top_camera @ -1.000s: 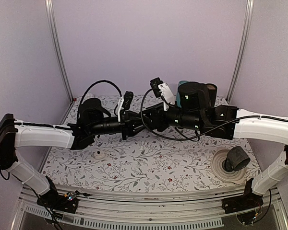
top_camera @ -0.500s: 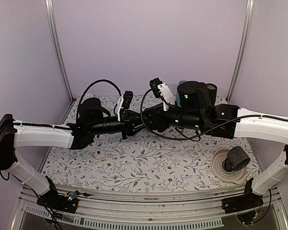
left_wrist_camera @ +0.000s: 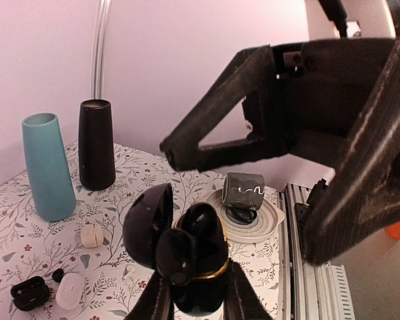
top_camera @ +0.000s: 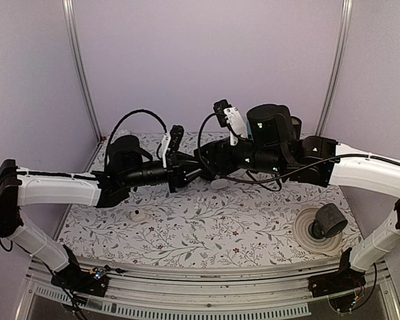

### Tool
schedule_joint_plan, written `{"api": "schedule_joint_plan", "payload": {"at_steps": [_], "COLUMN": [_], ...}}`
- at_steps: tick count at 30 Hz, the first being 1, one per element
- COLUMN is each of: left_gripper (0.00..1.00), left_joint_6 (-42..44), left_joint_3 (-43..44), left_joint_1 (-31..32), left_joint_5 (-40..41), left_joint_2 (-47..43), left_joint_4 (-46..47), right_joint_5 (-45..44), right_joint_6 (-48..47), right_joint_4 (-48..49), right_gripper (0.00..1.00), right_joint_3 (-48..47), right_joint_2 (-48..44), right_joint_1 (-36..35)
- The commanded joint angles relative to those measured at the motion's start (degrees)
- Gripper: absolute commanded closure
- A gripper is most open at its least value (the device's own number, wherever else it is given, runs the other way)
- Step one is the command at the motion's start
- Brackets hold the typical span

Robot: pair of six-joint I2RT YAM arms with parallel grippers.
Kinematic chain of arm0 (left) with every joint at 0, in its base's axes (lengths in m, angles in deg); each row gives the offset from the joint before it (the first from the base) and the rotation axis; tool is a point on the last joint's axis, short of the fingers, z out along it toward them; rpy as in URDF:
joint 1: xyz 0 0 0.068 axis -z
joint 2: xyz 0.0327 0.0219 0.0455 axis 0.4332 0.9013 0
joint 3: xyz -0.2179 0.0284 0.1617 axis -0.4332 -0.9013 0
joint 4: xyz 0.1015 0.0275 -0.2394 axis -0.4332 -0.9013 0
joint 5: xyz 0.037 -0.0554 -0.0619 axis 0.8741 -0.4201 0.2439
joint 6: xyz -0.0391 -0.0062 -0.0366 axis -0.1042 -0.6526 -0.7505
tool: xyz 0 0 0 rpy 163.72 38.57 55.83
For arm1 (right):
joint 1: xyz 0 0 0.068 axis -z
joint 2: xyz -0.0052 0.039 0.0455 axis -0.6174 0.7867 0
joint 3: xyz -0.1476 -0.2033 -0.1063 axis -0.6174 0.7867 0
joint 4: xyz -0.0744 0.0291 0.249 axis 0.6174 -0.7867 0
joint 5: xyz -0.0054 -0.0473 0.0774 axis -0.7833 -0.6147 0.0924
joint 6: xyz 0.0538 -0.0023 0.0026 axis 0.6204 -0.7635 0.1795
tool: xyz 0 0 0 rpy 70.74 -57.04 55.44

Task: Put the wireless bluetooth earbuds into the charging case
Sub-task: Insert the left earbud into the left side groove of the charging case, then adjust the left earbud in the left side groove of the charging case.

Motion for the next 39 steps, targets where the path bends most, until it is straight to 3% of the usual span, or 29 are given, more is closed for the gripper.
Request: {"api": "schedule_joint_plan", "payload": {"at_steps": [1,6,13,18,30,39], "left_gripper": [1.0,1.0,1.0,1.0,1.0,1.0], "left_joint_6": [2.7,6.4,11.6,13.2,14.2,14.0], "left_joint_3": [1.5,2.0,3.2,3.7,3.7,3.5], "left_joint_1": [0.4,2.1,4.6,5.6,6.2,6.2], "left_joint_5": [3.0,9.1,17.3,18.8,20.0,20.2], "left_joint_2": [-2.2,-3.1,-3.8,-3.4,-3.6,-4.0], "left_joint_4": [-1.3,-4.3,-7.7,-8.7,-9.1,-8.9], "right_joint_5": [-7.3,-7.8,-4.5,-3.0,-4.6,-4.7], "right_joint_6": [5.8,11.0,13.3,14.2,15.4,15.2], "right_joint_4": [-7.4,-14.5,-15.7,-15.5,-16.7,-17.0], "right_gripper": [0.27,0.14,0.05,0.0,0.0,0.1], "right_joint_3": [-5.1,-9.2,-10.6,-11.5,-11.3,-8.8], "right_joint_2": [-0.2,2.3,4.4,6.0,6.2,3.7], "right_joint_1": [0.0,1.9,3.4,3.6,4.4,5.2]}}
